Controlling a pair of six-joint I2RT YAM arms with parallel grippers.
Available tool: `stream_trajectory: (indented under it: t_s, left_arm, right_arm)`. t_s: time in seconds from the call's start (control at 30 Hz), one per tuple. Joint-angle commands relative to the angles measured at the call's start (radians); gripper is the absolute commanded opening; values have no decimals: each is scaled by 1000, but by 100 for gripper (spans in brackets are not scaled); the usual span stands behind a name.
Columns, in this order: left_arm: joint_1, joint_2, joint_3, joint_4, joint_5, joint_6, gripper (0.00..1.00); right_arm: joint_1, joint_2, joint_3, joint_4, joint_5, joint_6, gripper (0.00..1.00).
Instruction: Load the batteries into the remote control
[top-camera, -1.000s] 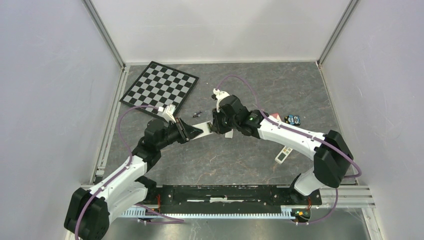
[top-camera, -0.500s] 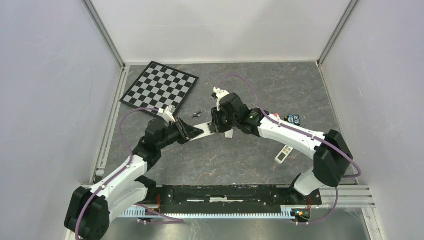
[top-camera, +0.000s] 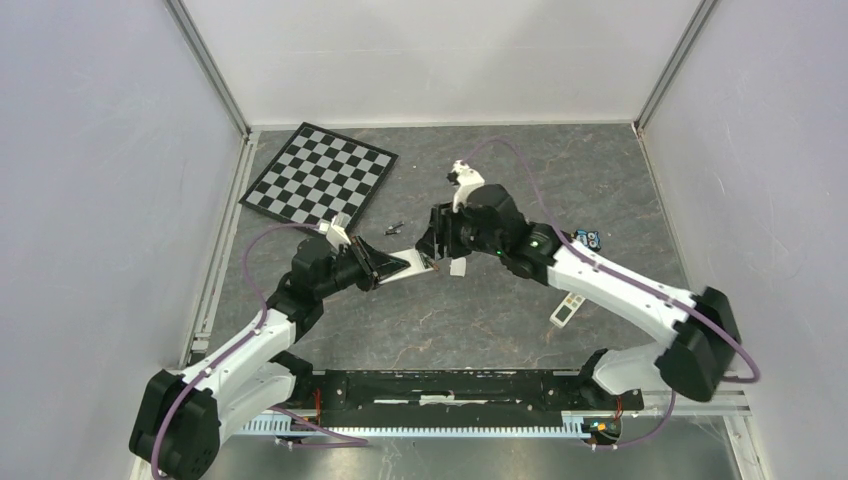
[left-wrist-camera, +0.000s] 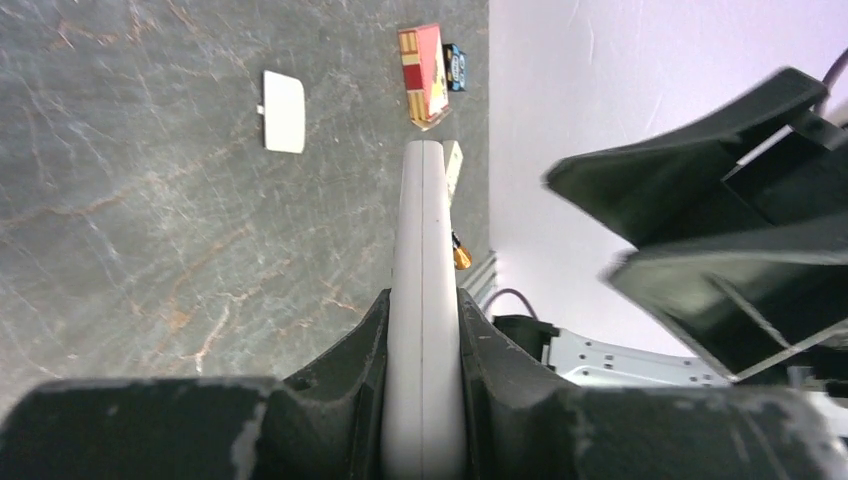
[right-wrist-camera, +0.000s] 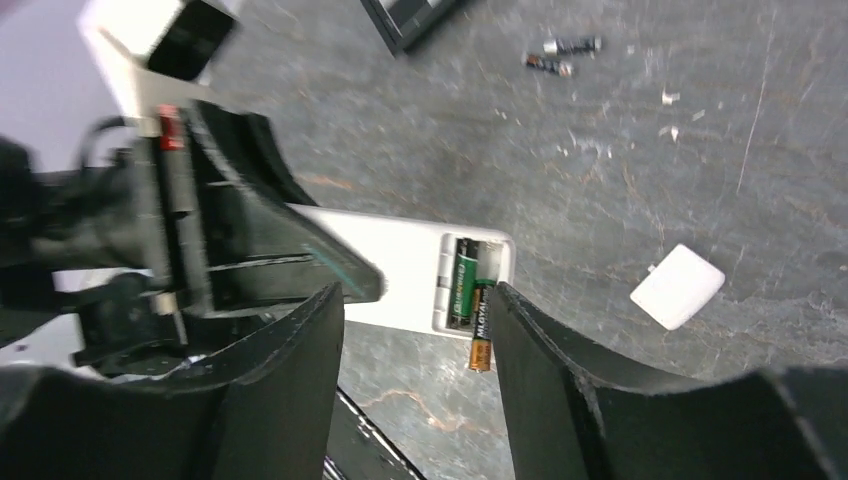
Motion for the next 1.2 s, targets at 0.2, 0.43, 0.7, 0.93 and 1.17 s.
stream_trajectory:
  t_s: [0.2, 0.43, 0.7, 0.93, 1.17]
  left_arm:
    - [10, -28, 16, 265, 116, -457, 2]
    - [9, -74, 34, 288, 91, -605, 2]
    - [9, -83, 56, 308, 86, -642, 2]
    - [9, -91, 61, 315, 89, -637, 2]
    - [10, -92, 56, 328, 95, -629, 2]
  right_arm:
    - [-9, -289, -220, 409, 94, 163, 68]
    - [-9, -405, -372, 589, 126, 247, 77]
    - [-9, -430, -450, 671, 126, 340, 77]
    - [-9, -411, -469, 692, 120, 369, 63]
    - [-9, -398, -481, 717, 128, 388, 56]
